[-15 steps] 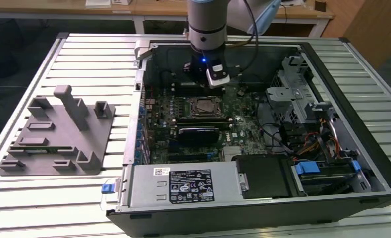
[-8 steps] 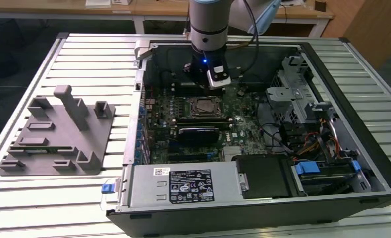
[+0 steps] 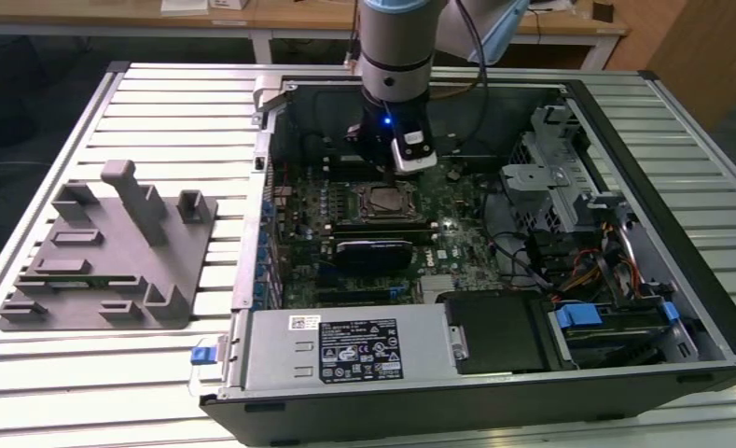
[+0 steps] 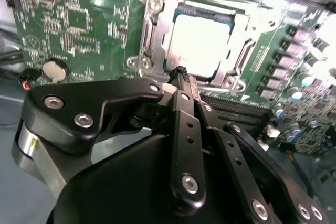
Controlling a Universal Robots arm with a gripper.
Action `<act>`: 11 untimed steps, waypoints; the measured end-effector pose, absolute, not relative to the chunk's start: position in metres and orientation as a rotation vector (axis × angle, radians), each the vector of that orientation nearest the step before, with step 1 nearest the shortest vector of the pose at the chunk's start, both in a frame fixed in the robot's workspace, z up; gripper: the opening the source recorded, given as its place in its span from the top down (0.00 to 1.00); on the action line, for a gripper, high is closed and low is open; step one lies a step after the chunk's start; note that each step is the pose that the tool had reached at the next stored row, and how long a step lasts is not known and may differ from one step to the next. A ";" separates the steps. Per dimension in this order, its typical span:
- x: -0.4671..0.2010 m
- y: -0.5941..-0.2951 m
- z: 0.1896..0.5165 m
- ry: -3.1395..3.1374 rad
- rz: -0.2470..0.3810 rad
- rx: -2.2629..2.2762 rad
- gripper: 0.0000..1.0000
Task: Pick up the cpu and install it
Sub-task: 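Install the first cpu locking lever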
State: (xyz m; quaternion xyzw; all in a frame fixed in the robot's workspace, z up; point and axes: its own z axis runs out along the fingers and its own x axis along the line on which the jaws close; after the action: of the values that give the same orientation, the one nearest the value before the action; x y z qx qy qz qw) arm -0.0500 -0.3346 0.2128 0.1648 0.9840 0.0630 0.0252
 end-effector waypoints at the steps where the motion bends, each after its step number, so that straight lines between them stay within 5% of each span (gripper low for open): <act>1: -0.050 -0.336 0.213 3.045 0.194 0.510 0.89; 11: -0.047 -0.349 0.212 3.062 0.177 0.514 0.89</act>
State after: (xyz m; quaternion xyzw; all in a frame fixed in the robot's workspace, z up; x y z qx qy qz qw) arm -0.0471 -0.3491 0.2124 0.1654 0.9845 0.0571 0.0160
